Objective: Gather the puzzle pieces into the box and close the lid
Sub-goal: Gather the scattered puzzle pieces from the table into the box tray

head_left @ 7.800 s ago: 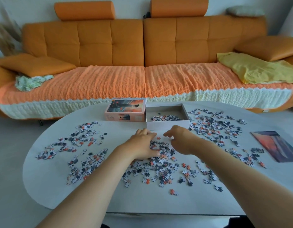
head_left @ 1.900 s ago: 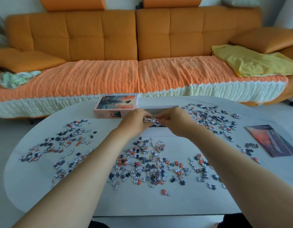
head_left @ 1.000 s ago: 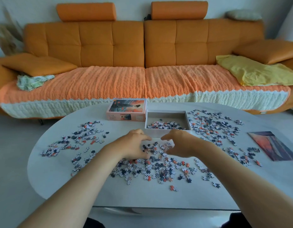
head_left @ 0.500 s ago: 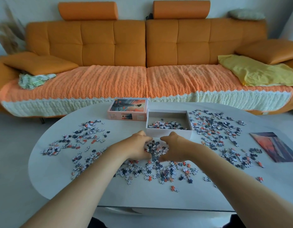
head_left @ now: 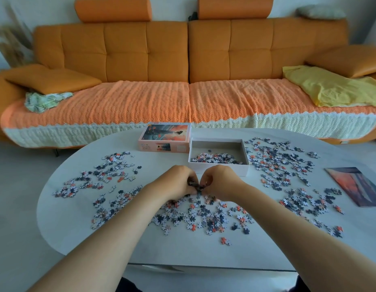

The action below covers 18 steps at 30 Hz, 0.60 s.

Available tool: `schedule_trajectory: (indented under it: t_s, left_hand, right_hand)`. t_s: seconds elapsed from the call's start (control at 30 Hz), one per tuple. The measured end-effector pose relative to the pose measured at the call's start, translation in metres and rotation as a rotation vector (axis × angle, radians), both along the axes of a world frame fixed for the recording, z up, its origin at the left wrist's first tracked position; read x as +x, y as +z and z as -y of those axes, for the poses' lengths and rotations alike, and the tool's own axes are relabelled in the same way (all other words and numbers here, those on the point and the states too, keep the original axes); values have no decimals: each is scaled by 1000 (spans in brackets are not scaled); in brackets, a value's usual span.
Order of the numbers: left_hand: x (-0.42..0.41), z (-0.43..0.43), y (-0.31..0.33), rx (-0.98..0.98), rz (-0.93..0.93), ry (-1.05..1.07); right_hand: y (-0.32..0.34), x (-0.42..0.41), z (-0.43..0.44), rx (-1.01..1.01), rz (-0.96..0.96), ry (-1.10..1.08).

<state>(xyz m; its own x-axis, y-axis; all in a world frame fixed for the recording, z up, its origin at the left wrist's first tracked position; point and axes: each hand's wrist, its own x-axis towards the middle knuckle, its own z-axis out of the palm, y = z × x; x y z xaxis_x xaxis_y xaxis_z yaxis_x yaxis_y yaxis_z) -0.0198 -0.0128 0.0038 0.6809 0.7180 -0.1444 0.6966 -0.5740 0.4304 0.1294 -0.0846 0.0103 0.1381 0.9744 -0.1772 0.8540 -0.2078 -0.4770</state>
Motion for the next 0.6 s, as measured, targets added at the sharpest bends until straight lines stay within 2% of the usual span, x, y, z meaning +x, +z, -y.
schedule_trajectory:
  t_s: [0.17,0.4,0.53,0.6]
  left_hand:
    - [4,-4,8,-44,68,1]
    - [30,-21,30,-1,352,59]
    - [53,-32,29,91,420,97]
    - [60,-35,22,134,394,85]
  right_hand:
    - [6,12,-2,-12,-94,-9]
    - [42,43,-14,170,-234,-129]
    - [37,54,-25,391,-136,-210]
    - [29,59,-29,375,-75,-205]
